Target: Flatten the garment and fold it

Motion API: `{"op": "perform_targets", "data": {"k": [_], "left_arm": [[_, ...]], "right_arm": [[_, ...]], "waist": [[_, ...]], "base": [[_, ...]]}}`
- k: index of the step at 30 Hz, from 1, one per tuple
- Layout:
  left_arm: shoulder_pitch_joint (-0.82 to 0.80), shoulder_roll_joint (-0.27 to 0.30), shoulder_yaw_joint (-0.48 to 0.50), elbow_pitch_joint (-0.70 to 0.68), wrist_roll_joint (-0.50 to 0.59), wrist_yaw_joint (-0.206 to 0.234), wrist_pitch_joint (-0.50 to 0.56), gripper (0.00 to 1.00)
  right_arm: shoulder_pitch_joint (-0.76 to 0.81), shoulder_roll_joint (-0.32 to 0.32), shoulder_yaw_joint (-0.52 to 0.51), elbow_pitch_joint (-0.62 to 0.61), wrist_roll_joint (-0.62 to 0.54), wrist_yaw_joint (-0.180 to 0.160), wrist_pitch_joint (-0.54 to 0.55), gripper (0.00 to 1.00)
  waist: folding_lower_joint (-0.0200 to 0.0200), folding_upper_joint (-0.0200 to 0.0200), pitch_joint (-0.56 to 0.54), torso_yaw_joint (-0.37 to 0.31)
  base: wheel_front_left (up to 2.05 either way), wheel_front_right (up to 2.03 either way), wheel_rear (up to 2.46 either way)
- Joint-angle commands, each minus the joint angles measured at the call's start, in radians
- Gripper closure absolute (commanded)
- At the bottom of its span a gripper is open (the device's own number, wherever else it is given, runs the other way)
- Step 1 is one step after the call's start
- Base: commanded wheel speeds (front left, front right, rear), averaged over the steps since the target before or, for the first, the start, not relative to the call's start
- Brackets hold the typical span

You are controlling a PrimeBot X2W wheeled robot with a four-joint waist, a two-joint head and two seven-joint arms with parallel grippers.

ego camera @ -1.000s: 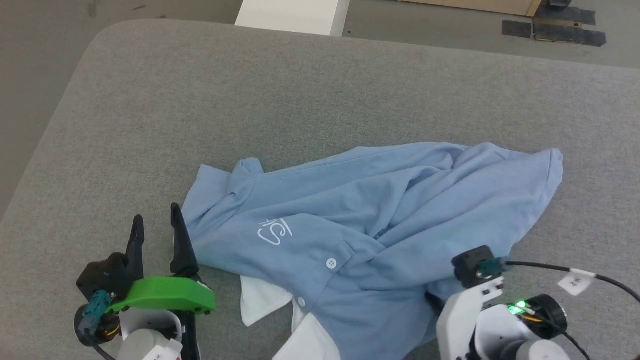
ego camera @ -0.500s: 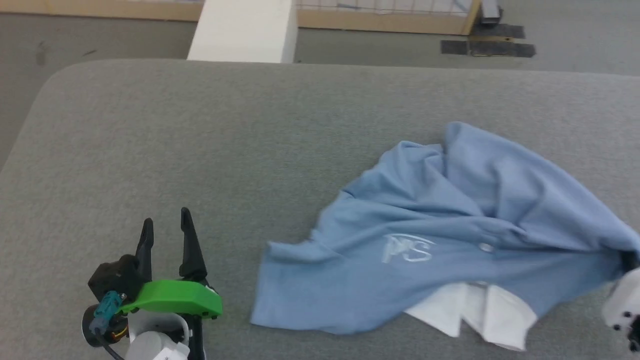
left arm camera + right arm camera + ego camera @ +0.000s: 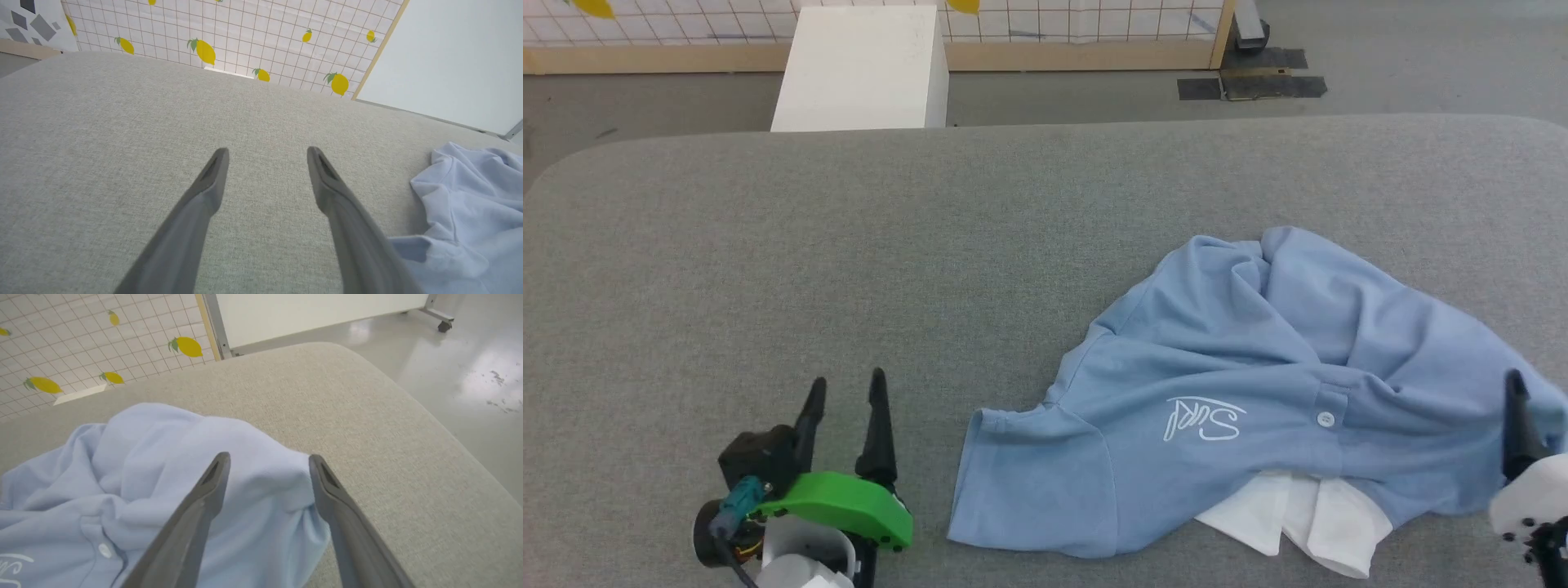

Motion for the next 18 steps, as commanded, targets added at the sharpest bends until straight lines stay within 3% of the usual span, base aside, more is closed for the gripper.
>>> {"op": "perform_targets", "data": {"k": [1, 9, 18], "left_arm": [[0.027, 0.017, -0.036, -0.008, 0.011, -0.027, 0.056, 0.0], [0.078, 0.032, -0.175, -0.041, 0.02, -0.072, 0.346, 0.0], [0.119, 0.038, -0.224, -0.061, 0.048, 0.026, 0.658, 0.0]], "right_arm": [[0.027, 0.0, 0.051, -0.021, -0.002, -0.002, -0.094, 0.0], [0.055, 0.0, 0.121, -0.012, 0.011, -0.002, -0.147, 0.0], [0.061, 0.0, 0.166, 0.001, 0.037, -0.002, -0.142, 0.0]], "waist": [[0.0, -0.0001, -0.008, 0.001], [0.0, -0.0001, -0.031, 0.006], [0.0, -0.0001, -0.035, -0.003]], "base": [[0.0, 0.0, 0.0], [0.0, 0.0, 0.0], [0.0, 0.0, 0.0]]}}
